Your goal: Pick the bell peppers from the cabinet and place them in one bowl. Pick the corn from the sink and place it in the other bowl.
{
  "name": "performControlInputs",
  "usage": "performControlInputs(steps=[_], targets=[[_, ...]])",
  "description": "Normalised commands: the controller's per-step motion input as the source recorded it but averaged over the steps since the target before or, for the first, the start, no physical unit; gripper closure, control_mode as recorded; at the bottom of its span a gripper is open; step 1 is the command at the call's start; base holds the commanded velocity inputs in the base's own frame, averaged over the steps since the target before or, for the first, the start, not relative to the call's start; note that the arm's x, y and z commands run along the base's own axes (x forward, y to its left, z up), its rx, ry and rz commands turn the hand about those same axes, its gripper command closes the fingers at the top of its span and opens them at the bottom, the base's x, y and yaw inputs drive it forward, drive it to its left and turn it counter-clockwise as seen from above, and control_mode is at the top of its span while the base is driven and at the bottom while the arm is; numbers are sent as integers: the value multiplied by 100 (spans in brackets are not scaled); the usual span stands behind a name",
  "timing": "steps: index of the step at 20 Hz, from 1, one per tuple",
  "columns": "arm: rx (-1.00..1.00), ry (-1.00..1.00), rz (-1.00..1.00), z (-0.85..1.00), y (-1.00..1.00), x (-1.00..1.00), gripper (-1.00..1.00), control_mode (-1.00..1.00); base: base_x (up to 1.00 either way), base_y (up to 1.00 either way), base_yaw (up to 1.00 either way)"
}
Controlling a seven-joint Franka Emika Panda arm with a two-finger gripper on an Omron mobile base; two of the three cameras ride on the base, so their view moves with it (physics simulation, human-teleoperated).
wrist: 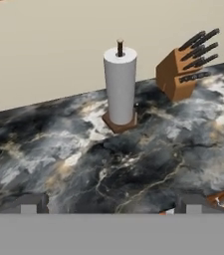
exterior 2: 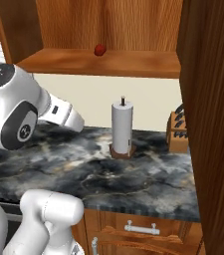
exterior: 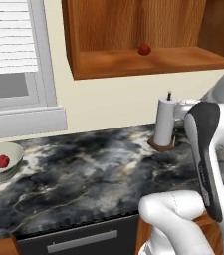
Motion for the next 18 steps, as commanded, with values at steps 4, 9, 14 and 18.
performControlInputs(steps=[4,9,14,18], targets=[[9,12,1,34,-17,-48,-100,-100,0,0,0],[7,1,7,25,-1,-28,-100,-100,0,0,0],[0,-3,0,60,0,0,-100,-100,0,0,0],[0,-21,0,44,0,4,-100,-100,0,0,0]])
